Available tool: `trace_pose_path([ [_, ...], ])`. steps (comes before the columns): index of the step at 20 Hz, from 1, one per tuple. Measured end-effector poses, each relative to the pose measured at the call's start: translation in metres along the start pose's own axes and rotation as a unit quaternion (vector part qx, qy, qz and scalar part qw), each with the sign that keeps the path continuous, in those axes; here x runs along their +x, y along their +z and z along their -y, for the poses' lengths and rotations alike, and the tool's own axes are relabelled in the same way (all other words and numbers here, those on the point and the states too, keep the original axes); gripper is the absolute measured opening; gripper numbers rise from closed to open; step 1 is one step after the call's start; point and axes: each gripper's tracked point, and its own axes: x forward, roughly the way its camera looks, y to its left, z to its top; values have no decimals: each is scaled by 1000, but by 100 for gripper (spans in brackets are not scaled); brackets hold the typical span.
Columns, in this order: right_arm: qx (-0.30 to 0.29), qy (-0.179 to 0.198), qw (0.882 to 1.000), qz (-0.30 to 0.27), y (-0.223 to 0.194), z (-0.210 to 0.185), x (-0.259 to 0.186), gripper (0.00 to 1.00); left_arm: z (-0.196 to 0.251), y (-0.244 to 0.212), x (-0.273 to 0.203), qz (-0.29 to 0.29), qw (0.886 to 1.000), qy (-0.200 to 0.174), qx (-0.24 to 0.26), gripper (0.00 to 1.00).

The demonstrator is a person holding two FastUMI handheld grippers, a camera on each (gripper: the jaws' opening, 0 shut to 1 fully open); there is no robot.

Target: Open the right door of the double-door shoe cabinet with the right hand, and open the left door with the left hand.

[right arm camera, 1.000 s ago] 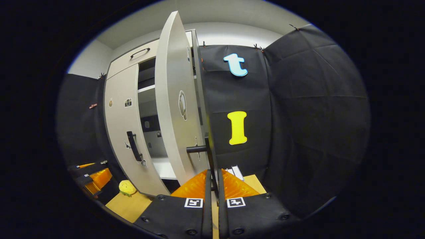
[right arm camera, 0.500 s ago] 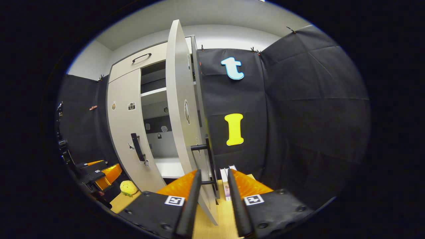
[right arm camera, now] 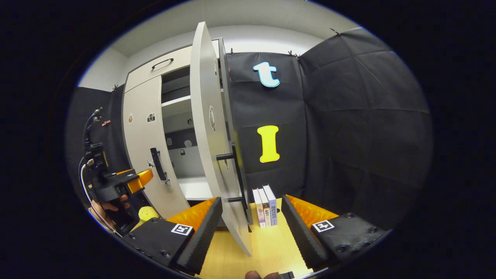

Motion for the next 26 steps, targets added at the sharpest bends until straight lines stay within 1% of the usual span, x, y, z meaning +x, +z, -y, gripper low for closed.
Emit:
trace_pose_path([
  [2,-3,-3,1000,1,1,3,-3,96,-4,-2,27,-1,1000,8,12,94],
  [4,-6,-9,1000,4,3,10,-4,96,-9,-7,51,-2,1000,16,18,89],
  [6,-14,-15,1000,6,4,15,-4,96,-12,-10,71,-3,1000,19,8,77],
  [7,-16,-16,1000,7,5,17,-4,96,-14,-12,80,-5,1000,20,5,74],
  [8,-17,-16,1000,7,4,19,-3,96,-17,-11,88,-3,1000,25,8,68],
  [11,-24,-20,1000,2,0,23,1,97,-24,-10,105,1,999,33,7,58],
  [13,-32,-23,999,10,3,25,3,98,-25,-10,114,0,999,32,-2,48],
  [14,-32,-24,999,16,5,25,4,98,-23,-11,117,-1,1000,29,-5,42],
  [16,-28,-30,999,23,7,26,5,98,-24,-11,120,-2,999,35,-2,36],
  [19,-30,-32,999,30,10,25,1,98,-24,-15,120,-8,999,42,1,35],
  [20,-32,-34,998,36,13,25,-1,100,-24,-19,120,-15,999,41,1,35],
  [21,-35,-34,998,42,17,24,-6,98,-23,-18,121,-10,999,38,7,36],
  [23,-42,-38,997,49,22,19,-11,98,-23,-20,120,-19,999,30,2,35],
  [26,-58,-40,997,36,16,13,-17,98,-24,-19,115,-22,999,30,-24,24],
])
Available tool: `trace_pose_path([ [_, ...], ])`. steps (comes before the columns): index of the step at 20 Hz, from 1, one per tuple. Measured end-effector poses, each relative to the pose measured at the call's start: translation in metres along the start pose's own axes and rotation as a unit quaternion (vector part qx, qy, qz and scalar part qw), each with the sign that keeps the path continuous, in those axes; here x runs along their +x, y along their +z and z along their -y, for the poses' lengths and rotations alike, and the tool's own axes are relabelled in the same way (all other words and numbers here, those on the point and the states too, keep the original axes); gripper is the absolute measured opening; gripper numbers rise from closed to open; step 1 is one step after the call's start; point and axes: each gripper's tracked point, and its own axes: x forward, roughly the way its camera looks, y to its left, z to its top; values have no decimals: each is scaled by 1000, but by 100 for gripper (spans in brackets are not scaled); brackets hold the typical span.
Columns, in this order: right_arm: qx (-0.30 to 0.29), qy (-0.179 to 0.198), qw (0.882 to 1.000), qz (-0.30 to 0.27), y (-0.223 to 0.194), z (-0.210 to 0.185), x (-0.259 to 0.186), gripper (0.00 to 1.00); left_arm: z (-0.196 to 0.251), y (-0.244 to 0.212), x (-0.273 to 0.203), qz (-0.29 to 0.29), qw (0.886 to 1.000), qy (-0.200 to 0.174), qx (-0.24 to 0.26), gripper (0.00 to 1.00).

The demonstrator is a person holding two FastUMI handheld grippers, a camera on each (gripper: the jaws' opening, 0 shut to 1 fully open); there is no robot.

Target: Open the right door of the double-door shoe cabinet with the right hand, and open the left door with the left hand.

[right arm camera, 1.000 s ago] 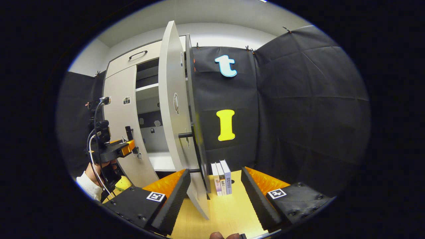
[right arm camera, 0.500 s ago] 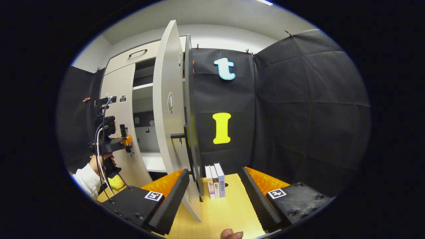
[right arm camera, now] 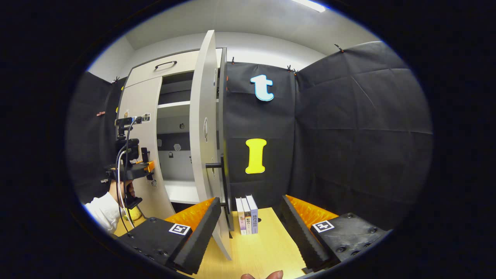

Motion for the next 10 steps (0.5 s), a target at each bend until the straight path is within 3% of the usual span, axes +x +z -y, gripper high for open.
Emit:
trace_pose_path([
  [10,7,16,1000,22,12,-56,-20,98,-31,-3,-64,-16,998,-60,-5,19],
])
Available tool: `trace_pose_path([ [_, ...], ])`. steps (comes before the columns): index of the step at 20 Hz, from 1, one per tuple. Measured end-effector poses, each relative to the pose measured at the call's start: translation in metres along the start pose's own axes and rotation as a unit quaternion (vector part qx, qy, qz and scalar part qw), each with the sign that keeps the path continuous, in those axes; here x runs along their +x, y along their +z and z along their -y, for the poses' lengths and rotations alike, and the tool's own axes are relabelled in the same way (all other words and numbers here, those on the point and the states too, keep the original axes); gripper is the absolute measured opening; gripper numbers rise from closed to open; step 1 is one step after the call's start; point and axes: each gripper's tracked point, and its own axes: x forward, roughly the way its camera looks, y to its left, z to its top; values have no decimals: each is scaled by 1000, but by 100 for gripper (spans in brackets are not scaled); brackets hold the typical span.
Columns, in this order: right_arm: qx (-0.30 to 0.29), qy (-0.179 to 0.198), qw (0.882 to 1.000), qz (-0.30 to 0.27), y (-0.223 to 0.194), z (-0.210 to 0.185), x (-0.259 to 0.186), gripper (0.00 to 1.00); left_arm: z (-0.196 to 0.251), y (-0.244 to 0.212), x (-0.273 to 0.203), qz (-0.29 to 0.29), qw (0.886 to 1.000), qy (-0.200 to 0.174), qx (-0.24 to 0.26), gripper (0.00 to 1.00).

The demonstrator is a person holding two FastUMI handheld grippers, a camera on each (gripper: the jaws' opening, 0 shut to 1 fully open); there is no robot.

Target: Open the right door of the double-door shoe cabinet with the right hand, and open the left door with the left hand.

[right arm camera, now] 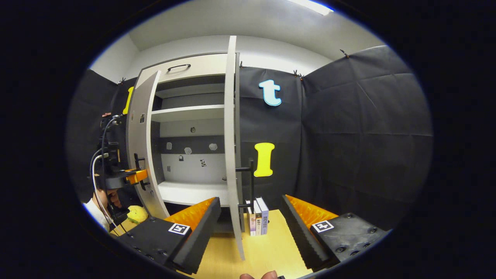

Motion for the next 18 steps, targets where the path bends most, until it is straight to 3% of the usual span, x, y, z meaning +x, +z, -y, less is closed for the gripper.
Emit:
trace_pose_path([
  [11,-1,22,1000,-1,-11,-81,-15,98,-68,-8,-72,-2,999,-18,-27,19],
  [15,-7,31,999,-2,-14,-105,-20,98,-99,-9,-82,1,999,-26,-36,21],
  [18,-11,38,999,-8,-21,-122,-23,98,-119,-7,-86,6,999,-21,-28,17],
])
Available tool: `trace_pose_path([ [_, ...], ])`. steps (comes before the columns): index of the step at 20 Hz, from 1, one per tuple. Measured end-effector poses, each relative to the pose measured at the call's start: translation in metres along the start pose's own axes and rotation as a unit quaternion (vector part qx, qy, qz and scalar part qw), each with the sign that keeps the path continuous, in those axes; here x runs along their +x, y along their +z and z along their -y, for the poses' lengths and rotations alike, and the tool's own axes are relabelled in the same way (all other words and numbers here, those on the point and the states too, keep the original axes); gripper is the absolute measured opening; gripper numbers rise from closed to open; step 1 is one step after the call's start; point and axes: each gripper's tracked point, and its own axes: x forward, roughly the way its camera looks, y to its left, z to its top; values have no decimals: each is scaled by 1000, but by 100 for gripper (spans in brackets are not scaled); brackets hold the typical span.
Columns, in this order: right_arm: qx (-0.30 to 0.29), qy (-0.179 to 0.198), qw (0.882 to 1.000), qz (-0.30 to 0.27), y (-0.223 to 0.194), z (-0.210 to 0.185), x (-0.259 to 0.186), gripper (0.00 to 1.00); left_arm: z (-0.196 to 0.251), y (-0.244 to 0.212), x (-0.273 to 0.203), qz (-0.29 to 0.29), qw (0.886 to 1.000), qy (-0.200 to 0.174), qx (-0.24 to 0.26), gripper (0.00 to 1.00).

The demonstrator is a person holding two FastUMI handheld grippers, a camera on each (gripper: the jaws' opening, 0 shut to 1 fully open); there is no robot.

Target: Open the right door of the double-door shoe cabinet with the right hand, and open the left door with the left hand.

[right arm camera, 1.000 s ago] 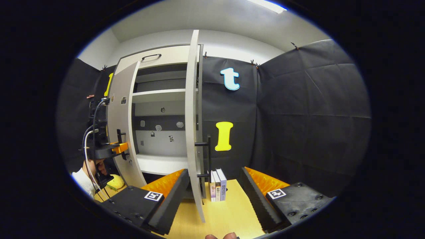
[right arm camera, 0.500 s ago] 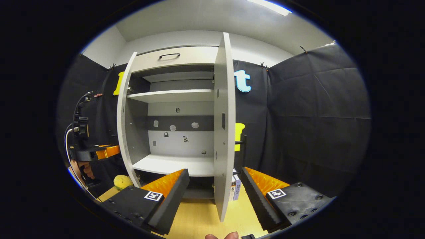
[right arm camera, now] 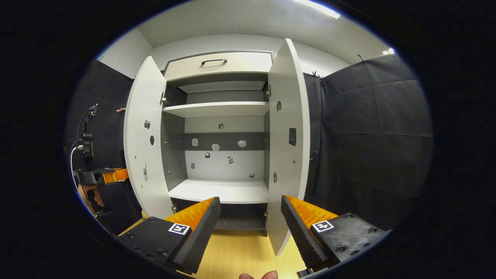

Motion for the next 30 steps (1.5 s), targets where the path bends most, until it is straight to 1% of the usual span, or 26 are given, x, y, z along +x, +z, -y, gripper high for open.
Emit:
trace_pose_path([
  [5,-4,2,1000,0,0,-11,3,98,-40,7,-1,11,999,33,26,13],
  [7,-3,1,1000,-2,-1,-13,4,98,-55,6,1,11,999,37,23,7],
  [8,-2,2,1000,-4,-2,-13,5,98,-59,6,1,9,999,29,20,0],
  [9,-1,2,1000,-5,-3,-14,7,98,-58,6,2,8,1000,15,14,5],
  [11,0,3,1000,-7,-4,-16,9,98,-60,7,2,9,1000,6,13,5],
  [13,0,2,1000,-6,-3,-19,13,98,-61,7,3,11,1000,8,20,6],
  [15,-3,1,1000,-5,-3,-18,15,98,-61,6,3,9,1000,7,17,6],
  [18,-4,-1,1000,-4,-3,-20,17,98,-63,7,2,6,1000,13,19,7],
  [25,-6,-2,1000,-3,-3,-14,15,98,-63,14,-15,15,999,32,31,8],
  [28,-3,-3,1000,-2,-1,-8,14,98,-63,11,-31,12,999,40,32,21],
  [30,-4,-3,1000,0,0,-6,13,98,-61,10,-43,11,999,42,30,25],
])
